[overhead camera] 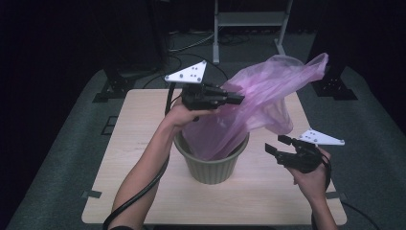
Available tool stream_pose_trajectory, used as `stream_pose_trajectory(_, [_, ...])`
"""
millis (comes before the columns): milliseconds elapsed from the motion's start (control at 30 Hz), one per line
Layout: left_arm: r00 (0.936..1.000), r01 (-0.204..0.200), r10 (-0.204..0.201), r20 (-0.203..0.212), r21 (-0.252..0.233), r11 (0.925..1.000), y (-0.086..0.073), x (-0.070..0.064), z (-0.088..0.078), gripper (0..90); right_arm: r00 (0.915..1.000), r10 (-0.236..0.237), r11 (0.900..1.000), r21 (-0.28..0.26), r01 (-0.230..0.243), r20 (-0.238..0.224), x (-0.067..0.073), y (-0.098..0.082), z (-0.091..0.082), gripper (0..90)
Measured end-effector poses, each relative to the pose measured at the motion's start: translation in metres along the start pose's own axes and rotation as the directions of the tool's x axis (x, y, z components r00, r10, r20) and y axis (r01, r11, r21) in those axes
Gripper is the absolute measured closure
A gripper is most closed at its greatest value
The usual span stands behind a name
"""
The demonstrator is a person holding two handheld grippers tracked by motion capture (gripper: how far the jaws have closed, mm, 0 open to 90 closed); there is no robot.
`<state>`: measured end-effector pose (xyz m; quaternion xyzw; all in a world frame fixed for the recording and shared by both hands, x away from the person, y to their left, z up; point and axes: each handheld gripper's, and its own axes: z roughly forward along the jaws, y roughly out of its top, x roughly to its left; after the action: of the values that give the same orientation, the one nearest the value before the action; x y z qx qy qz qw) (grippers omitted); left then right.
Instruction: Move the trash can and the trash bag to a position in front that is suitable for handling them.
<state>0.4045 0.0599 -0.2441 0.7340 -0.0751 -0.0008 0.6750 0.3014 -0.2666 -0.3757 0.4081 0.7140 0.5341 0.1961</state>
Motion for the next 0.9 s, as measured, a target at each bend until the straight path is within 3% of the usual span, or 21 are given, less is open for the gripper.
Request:
stream_pose_trajectory(200, [0.9992,0.017,-0.016,-0.037,0.045,0.9988,-0.015,-0.011,-0.015,88.4,0.9991,-0.031,0.999,-0.027,0.03,-0.03,0.011,0.013,0.0,30.7])
stream_pose_trajectory(300, [0.9971,0.022,-0.013,-0.075,0.127,0.9917,-0.024,-0.021,-0.028,85.3,0.9965,-0.052,0.998,-0.042,0.049,-0.066,0.018,0.019,-0.002,30.2])
stream_pose_trajectory(467, [0.9949,0.037,-0.02,-0.099,0.175,0.9838,-0.032,-0.031,-0.04,84.6,0.9904,-0.056,0.996,-0.073,0.047,-0.126,0.022,0.024,-0.005,29.6])
stream_pose_trajectory(533, [0.9932,0.035,-0.007,-0.116,0.236,0.9711,-0.037,-0.038,-0.045,84.7,0.9883,-0.078,0.995,-0.077,0.068,-0.131,0.023,0.025,-0.005,29.6])
stream_pose_trajectory(567, [0.9932,0.035,-0.007,-0.116,0.236,0.9711,-0.037,-0.038,-0.045,84.6,0.9883,-0.078,0.995,-0.077,0.068,-0.131,0.023,0.025,-0.005,29.6])
stream_pose_trajectory(600, [0.9916,0.034,0.001,-0.13,0.265,0.9637,-0.039,-0.041,-0.049,84.7,0.9871,-0.081,0.994,-0.078,0.07,-0.138,0.025,0.026,-0.006,29.5])
stream_pose_trajectory(633, [0.9916,0.034,0.001,-0.13,0.265,0.9637,-0.039,-0.041,-0.049,84.6,0.9871,-0.081,0.994,-0.078,0.07,-0.138,0.025,0.026,-0.006,29.5])
stream_pose_trajectory(733, [0.9849,0.07,-0.018,-0.172,0.303,0.9505,-0.05,-0.047,-0.066,83.0,0.9846,-0.085,0.994,-0.076,0.074,-0.153,0.029,0.028,-0.005,29.6])
stream_pose_trajectory(900, [0.979,0.104,-0.047,-0.198,0.289,0.9515,-0.056,-0.052,-0.078,71.8,0.9822,-0.1,0.993,-0.076,0.088,-0.159,0.031,0.03,-0.002,29.5])
